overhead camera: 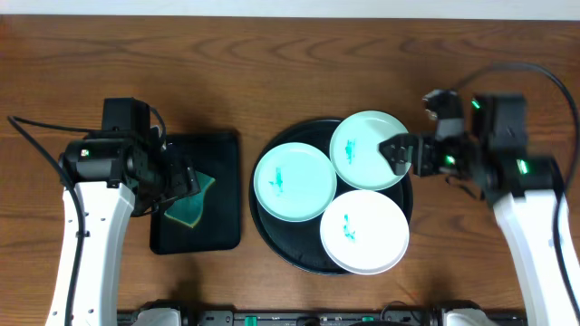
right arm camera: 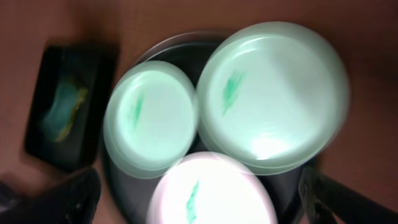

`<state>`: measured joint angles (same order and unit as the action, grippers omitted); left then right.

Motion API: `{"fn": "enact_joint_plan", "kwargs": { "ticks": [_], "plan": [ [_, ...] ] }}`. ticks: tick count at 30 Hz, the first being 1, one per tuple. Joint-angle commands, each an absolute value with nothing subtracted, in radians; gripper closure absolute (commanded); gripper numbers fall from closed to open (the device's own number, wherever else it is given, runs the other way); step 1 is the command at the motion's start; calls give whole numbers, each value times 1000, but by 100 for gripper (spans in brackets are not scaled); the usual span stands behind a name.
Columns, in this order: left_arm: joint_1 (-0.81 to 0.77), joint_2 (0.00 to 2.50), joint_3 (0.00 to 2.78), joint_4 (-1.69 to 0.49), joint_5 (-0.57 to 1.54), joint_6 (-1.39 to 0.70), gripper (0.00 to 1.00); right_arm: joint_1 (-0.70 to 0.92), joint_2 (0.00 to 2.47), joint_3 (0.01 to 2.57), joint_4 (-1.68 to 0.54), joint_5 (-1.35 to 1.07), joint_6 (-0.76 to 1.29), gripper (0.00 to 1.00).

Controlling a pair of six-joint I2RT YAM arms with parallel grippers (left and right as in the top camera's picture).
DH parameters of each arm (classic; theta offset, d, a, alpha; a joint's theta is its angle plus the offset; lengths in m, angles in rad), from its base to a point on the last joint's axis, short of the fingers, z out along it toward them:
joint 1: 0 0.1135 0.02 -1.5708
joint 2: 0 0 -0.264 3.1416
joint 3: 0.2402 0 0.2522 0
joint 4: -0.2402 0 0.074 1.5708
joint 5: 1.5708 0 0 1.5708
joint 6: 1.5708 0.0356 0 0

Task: Clean dirty plates on tray and stack at the side
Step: 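Reach the right gripper between the mint plates on the round tray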

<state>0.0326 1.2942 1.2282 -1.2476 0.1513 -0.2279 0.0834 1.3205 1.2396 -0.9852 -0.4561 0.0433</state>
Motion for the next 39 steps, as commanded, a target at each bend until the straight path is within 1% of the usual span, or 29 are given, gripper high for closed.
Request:
{"fn": "enact_joint_plan", "kwargs": {
  "ticks": [1, 6, 10, 15, 20, 25, 29, 31, 32, 33, 35, 36, 37, 39],
  "plan": [
    [36, 1295, 1248, -1247, 149, -218, 18, 179, 1511, 1394, -1101, -509, -16, 1],
    [36, 1295, 1248, -1248, 149, -218, 18, 322, 1711, 1497, -1211, -323, -20, 1],
    [36, 1295, 1248, -1248, 149, -218, 18, 435, 1803, 1499, -1208, -160, 41, 1],
    [36, 1295, 1248, -1248, 149, -218, 18, 535, 1851, 1499, -1180, 4, 77, 1],
    [36, 1295, 1248, -1248, 149, -218, 18, 581, 1851, 1498, -1123, -14, 77, 1],
    [36, 1295, 1248, -1248, 149, -218, 18, 604, 1851, 1498, -1112, -186, 59, 1],
    [36, 1295, 1248, -1248, 149, -218, 18, 612, 1851, 1497, -1075, -218, 65, 1],
    [36, 1295, 1248, -1248, 149, -218, 18, 611, 1851, 1497, -1047, -222, 131, 15],
    [36, 1295, 1248, -1249, 149, -218, 18, 611, 1851, 1497, -1042, -210, 215, 29],
    [36, 1295, 1248, -1250, 149, -218, 18, 611, 1851, 1497, -1044, -195, 292, 40],
    [36, 1295, 1248, -1251, 149, -218, 18, 611, 1851, 1489, -1059, -137, 493, 36],
    [36, 1295, 1248, -1251, 149, -218, 18, 612, 1851, 1482, -1059, -116, 545, 37],
    [36, 1295, 1248, -1250, 149, -218, 18, 613, 1851, 1475, -1057, -101, 584, 36],
    [36, 1295, 1248, -1248, 149, -218, 18, 618, 1851, 1452, -1038, -104, 598, 32]
  ]
}}
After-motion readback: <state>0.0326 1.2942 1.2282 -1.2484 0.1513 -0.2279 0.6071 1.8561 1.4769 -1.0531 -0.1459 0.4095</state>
